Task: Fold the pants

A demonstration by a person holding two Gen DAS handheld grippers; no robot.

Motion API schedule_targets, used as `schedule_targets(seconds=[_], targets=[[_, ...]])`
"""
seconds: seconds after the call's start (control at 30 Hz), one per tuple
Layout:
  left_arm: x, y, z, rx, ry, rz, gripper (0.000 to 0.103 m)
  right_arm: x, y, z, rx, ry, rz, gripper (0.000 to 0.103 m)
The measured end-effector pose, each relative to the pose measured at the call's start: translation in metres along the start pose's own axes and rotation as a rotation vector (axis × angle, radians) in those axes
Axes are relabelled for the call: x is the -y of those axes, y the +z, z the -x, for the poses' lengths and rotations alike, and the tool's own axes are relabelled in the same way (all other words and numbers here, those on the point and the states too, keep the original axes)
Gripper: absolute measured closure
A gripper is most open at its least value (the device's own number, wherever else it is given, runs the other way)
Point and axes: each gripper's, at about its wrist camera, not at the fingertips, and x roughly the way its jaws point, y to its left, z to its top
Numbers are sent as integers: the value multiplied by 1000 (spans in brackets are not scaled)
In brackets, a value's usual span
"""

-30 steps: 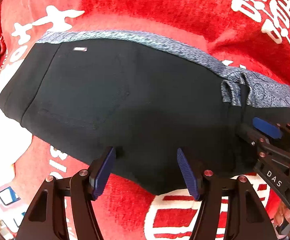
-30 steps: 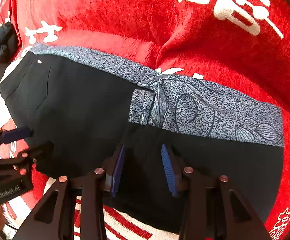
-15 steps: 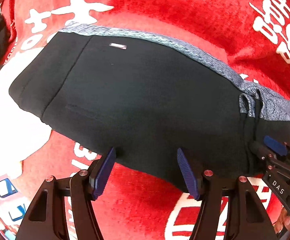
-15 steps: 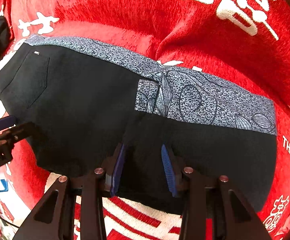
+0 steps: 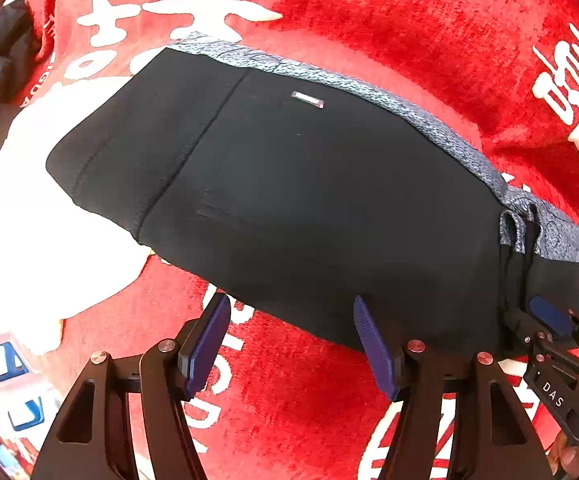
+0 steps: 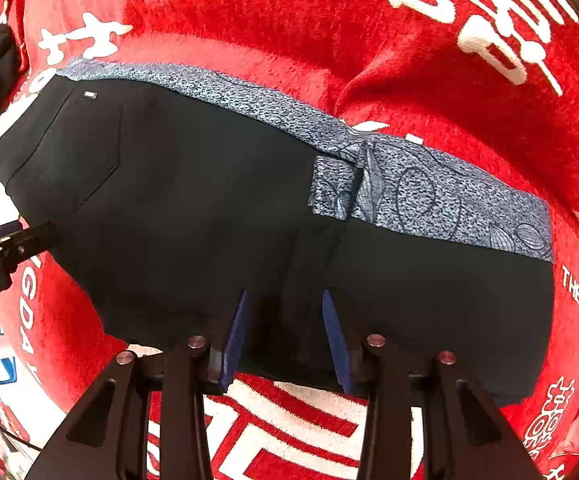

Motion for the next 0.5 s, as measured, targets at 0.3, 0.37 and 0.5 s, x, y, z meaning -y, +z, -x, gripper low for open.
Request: schedule_targets(seconds=[0.3,0.37,0.5], targets=[[-6,1,-3,-2,0,12,38,-4,0,-2,-7,-13,10,60],[-6,2,-2,-1,-1,14,38,-4,0,-2,-7,-14,10,59],[-8,3,-1,0,-4,18,38,-5,1,-2,-8,-15,10,58]])
